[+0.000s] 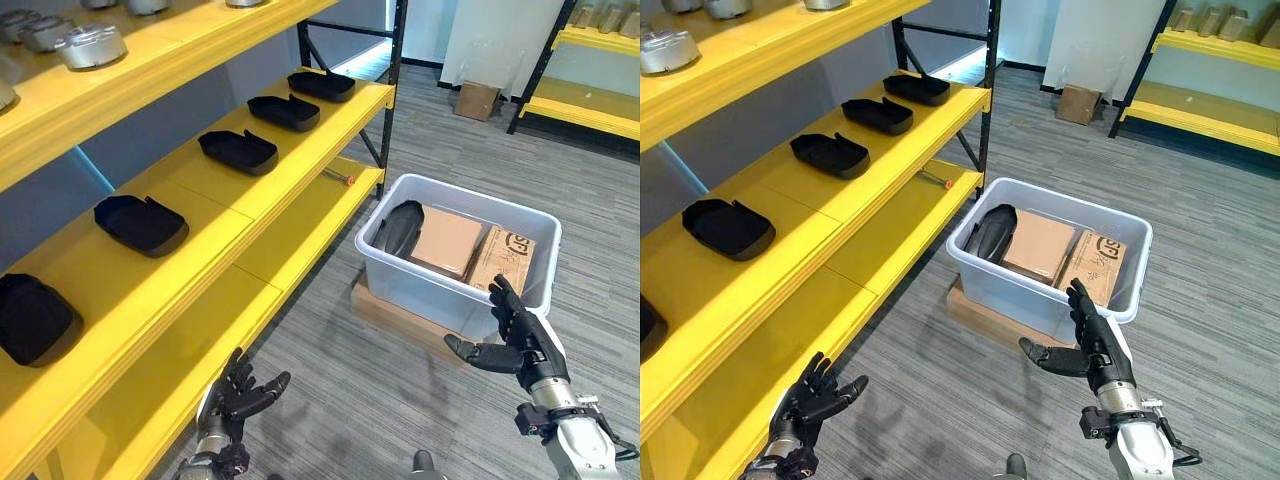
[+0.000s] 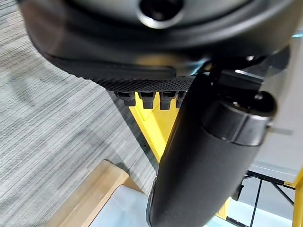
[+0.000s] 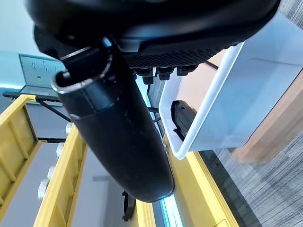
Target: Move parts from the plastic box to the shelf.
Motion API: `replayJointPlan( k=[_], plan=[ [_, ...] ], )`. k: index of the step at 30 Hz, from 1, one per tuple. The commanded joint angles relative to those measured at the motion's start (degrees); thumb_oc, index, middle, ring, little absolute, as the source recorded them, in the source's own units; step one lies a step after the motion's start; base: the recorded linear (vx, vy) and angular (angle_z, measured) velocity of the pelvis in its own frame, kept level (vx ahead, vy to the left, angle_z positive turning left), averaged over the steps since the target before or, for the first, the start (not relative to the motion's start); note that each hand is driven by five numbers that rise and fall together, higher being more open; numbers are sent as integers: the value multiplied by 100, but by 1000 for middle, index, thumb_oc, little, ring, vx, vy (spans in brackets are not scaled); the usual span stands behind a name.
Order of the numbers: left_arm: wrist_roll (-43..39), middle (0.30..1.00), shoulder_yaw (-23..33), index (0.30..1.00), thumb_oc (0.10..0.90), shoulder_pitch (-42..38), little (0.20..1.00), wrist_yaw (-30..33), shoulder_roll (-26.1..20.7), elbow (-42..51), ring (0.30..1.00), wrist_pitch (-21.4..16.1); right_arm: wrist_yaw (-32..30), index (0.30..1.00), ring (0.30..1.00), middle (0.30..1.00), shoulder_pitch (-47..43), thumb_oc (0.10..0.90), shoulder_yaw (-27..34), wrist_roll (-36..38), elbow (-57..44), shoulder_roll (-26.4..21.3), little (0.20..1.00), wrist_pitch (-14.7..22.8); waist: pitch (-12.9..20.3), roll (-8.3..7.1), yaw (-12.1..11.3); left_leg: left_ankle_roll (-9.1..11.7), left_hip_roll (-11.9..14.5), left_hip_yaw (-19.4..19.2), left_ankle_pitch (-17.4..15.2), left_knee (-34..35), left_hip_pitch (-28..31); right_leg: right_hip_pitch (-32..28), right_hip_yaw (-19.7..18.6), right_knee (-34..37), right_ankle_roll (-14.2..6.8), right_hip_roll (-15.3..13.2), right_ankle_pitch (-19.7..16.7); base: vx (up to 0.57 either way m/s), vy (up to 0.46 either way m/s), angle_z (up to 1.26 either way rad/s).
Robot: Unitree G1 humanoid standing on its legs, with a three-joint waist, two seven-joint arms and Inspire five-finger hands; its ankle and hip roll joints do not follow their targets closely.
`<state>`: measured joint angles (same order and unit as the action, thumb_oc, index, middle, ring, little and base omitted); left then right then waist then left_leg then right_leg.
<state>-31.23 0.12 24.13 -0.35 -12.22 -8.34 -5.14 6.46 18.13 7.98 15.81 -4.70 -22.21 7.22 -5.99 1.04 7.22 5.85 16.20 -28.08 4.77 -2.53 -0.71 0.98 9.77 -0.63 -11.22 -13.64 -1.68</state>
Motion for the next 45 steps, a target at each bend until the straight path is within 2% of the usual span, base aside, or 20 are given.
replayJointPlan(
  k=[1, 3, 6, 8, 9, 10, 11, 12, 14, 15, 16, 18, 21, 23, 25, 32, 40, 42, 44, 45],
  plan=[
    [-93, 1000, 513, 1000, 900, -339, 1000, -54, -197, 531, 1000, -494, -45, 1000, 1000, 1000, -364, 900, 413, 145, -672, -46, 1000, 638, -218, -197, -17, 172, 431, 317, -151, -335, 66, -112, 236, -173, 518, 722, 699, 16, -141, -9],
    [-100, 1000, 494, 1000, 900, -423, 1000, 8, -182, 503, 1000, -500, -72, 1000, 1000, 1000, -354, 900, 390, 143, -623, -74, 1000, 648, -262, -207, 21, 225, 606, 363, 72, -328, 123, 41, 104, -491, 675, 936, 875, 27, -203, -22],
    [-92, 1000, 463, 1000, 900, -508, 1000, 13, -179, 479, 1000, -505, -103, 1000, 1000, 1000, -325, 900, 412, 92, -598, -113, 1000, 660, -287, -209, 37, 270, 730, 396, 221, -393, 123, 117, 0, -623, 791, 1081, 979, 42, -198, -25],
    [-95, 1000, 472, 1000, 900, -602, 1000, 86, -189, 473, 1000, -532, -184, 1000, 1000, 1000, -346, 900, 379, 35, -521, -136, 1000, 679, -350, -262, -58, 198, 772, 832, 317, -831, -34, 116, -124, -691, 924, 1206, 1055, 76, -214, -19],
    [-117, 1000, 472, 1000, 900, -638, 1000, 98, -206, 484, 1000, -536, -200, 1000, 1000, 1000, -411, 900, 350, 13, -520, -191, 1000, 669, -411, -294, -155, 98, 603, 1229, 279, -1029, -207, 74, -159, -659, 951, 1206, 1056, -14, -152, -29],
    [-146, 1000, 493, 1000, 900, -648, 1000, 118, -189, 524, 1000, -552, -187, 1000, 1000, 1000, -490, 900, 292, 20, -483, -234, 1000, 660, -469, -342, -295, -105, 288, 1616, 220, -1126, -432, 91, -214, -583, 995, 1207, 936, -19, -99, -39],
    [-157, 1000, 484, 1000, 900, -643, 1000, 97, -190, 547, 1000, -553, -198, 1000, 1000, 1000, -589, 900, 272, 23, -425, -281, 1000, 675, -509, -414, -420, -210, -167, 2037, -68, -1323, -803, 21, -297, -485, 979, 1158, 902, 15, -108, -82],
    [-182, 1000, 444, 1000, 900, -641, 1000, 71, -151, 562, 1000, -558, -200, 1000, 1000, 1000, -644, 900, 252, -20, -386, -306, 1000, 681, -539, -467, -494, -272, -432, 2202, -224, -1286, -1036, -53, -370, -385, 966, 1149, 866, 113, -88, -86],
    [-213, 1000, 397, 1000, 900, -629, 1000, 43, -137, 580, 1000, -582, -210, 1000, 1000, 1000, -631, 900, 289, 5, -374, -318, 1000, 710, -584, -467, -513, -257, -484, 2246, -130, -1144, -1294, -110, -434, -320, 960, 1169, 882, 164, 10, -49],
    [-188, 1000, 290, 1000, 900, -685, 1000, 66, -137, 507, 1000, -600, -268, 1000, 1000, 1000, -609, 900, 328, -74, -320, -383, 1000, 752, -708, -355, -611, -120, -675, 2517, 340, -633, -1716, -250, -454, -274, 964, 1218, 942, 190, 110, -15],
    [-180, 1000, 271, 1000, 900, -711, 1000, 60, -138, 484, 1000, -604, -291, 1000, 1000, 1000, -627, 900, 338, -114, -301, -404, 1000, 760, -740, -314, -637, -71, -741, 2614, 454, -399, -1830, -260, -486, -271, 966, 1267, 934, 216, 120, -22],
    [-161, 1000, 235, 1000, 900, -754, 1000, 81, -139, 427, 1000, -611, -330, 1000, 1000, 1000, -656, 900, 315, -136, -260, -397, 1000, 784, -751, -290, -650, -55, -807, 2626, 546, -109, -1835, -303, -513, -277, 964, 1302, 979, 122, 51, -45],
    [-88, 1000, 206, 1000, 900, -839, 1000, 120, -150, 393, 1000, -650, -383, 1000, 1000, 1000, -778, 900, 228, -278, -181, -425, 1000, 815, -713, -204, -761, -1, -969, 2914, 668, 314, -1868, -478, -760, -303, 935, 1401, 1148, 221, 130, -68],
    [-108, 1000, 172, 1000, 900, -852, 1000, 103, -120, 366, 1000, -672, -299, 1000, 1000, 1000, -778, 900, 190, -300, -204, -383, 1000, 802, -637, -180, -740, -5, -898, 2948, 777, 448, -1658, -638, -956, -254, 895, 1413, 1218, 271, 220, -31],
    [-129, 1000, 143, 1000, 900, -909, 1000, 119, -155, 393, 1000, -684, -295, 1000, 1000, 1000, -746, 900, 204, -293, -210, -343, 1000, 781, -561, -205, -725, -21, -896, 2867, 781, 310, -1665, -706, -964, -225, 880, 1311, 1290, 234, 203, -54],
    [-178, 1000, 74, 1000, 900, -1131, 1000, 377, -390, 455, 1000, -720, -369, 1000, 1000, 1000, -986, 900, -43, -238, -224, -212, 1000, 692, -480, -410, -653, -259, -1099, 2524, 338, -303, -2040, -543, -1017, -58, 621, 807, 1162, 106, 148, -28],
    [-168, 1000, 20, 1000, 900, -1275, 1000, 477, -461, 470, 1000, -733, -457, 1000, 1000, 1000, -1256, 900, -179, -251, -179, -211, 1000, 648, -493, -562, -667, -418, -1247, 2411, -143, -865, -2358, -494, -969, 86, 433, 508, 1004, 72, 90, -10],
    [-139, 1000, -2, 1000, 900, -1361, 1000, 511, -533, 442, 1000, -712, -469, 1000, 1000, 1000, -1349, 900, -242, -274, -194, -181, 1000, 646, -504, -614, -677, -560, -1372, 2445, -401, -1022, -2339, -436, -950, -252, 350, 406, 988, 147, 156, 7],
    [-129, 1000, -12, 1000, 900, -1397, 1000, 516, -554, 428, 1000, -701, -468, 1000, 1000, 1000, -1360, 900, -254, -275, -211, -166, 1000, 648, -490, -598, -680, -610, -1417, 2482, -431, -991, -2300, -324, -962, -552, 316, 411, 881, 93, 134, 11],
    [-101, 1000, -57, 1000, 900, -1467, 1000, 537, -615, 391, 1000, -688, -486, 1000, 1000, 1000, -1390, 900, -290, -300, -235, -151, 1000, 663, -540, -572, -626, -733, -1532, 2542, -522, -905, -2100, 29, -1023, -1344, 260, 424, 503, 72, 219, 11]
  ],
)
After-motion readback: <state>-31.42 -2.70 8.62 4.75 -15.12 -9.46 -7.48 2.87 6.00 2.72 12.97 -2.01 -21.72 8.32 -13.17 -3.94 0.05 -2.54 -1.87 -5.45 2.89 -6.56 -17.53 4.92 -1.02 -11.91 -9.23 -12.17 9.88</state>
